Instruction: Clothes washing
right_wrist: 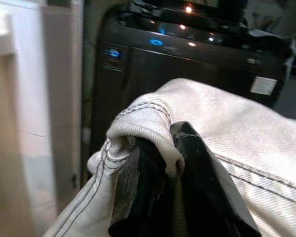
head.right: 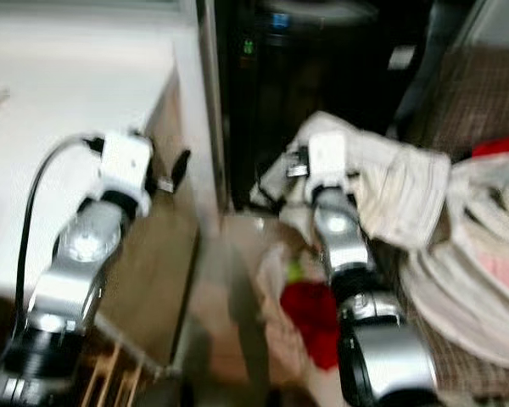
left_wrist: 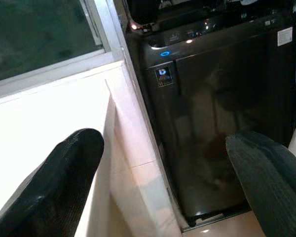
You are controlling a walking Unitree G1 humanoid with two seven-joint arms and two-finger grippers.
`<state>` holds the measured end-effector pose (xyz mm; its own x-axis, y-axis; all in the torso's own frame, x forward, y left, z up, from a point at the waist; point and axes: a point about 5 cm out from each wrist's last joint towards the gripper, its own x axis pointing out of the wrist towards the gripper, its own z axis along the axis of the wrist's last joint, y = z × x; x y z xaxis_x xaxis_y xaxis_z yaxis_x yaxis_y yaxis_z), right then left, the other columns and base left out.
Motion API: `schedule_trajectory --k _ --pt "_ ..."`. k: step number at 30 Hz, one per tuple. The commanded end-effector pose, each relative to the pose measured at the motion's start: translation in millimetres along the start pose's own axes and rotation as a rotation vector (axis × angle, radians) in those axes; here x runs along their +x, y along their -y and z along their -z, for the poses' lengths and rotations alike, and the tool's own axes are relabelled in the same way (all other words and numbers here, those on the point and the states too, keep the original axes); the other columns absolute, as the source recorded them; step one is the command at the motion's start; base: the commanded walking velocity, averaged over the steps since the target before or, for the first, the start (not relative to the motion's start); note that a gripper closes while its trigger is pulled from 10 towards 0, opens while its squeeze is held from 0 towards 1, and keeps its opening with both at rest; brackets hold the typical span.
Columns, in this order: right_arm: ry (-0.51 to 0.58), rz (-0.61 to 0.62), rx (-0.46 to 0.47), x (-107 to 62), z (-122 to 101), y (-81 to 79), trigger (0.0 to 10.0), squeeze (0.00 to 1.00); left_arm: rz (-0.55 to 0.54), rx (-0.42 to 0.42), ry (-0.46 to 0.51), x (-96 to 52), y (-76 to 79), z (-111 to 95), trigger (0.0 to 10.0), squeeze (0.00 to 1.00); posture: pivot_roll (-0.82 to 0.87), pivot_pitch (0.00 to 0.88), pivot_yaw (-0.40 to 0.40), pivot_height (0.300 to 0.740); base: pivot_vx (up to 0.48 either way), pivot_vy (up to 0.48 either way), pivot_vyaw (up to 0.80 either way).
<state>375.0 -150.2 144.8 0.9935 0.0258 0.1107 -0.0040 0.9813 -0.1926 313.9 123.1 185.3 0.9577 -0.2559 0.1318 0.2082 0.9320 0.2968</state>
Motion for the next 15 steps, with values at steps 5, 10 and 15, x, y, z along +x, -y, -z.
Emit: schedule_trajectory --k 5,10,15 --pt "0.079 0.014 -0.01 4.4 -15.8 7.6 10.0 0.0 0.044 0.011 0.035 -0.6 11.2 -7.4 10.0 0.0 0.03 0.063 0.017 0.74 0.361 -0.313 0.0" --pt "0.078 0.009 -0.007 4.1 -15.4 6.4 10.0 0.0 0.035 0.006 0.032 -0.6 10.4 -6.5 10.0 0.0 0.03 0.062 0.018 0.74 0.365 -0.308 0.0" --pt "0.073 -0.007 -0.004 4.5 -15.0 3.5 10.0 0.0 -0.006 -0.004 0.012 0.5 5.8 -3.4 10.0 0.0 0.03 0.06 0.018 0.74 0.233 -0.167 0.0"
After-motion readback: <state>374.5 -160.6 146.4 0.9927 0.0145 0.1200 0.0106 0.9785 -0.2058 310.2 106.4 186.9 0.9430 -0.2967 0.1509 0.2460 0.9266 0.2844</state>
